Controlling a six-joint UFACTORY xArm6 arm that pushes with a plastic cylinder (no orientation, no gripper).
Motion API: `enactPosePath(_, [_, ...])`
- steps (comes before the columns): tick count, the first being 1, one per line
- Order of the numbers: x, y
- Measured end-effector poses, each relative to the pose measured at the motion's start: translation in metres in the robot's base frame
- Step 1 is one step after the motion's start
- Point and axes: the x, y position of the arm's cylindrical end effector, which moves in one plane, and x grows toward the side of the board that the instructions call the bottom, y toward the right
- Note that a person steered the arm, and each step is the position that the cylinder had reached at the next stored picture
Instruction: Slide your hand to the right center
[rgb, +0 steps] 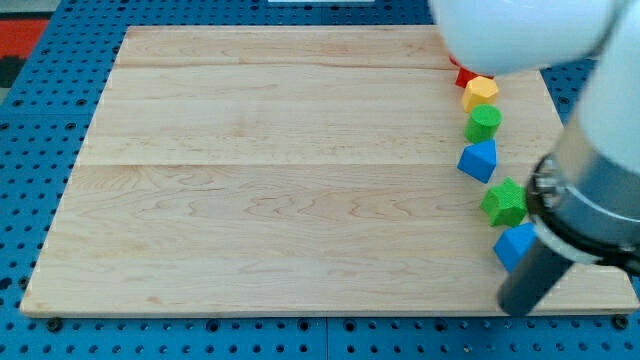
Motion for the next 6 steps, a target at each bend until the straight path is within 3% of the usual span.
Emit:
enactPosePath(1, [-0.014,0.060])
enactPosePath(3, [-0.020,0.068])
enactPosePath(6, [-0.141,0.055])
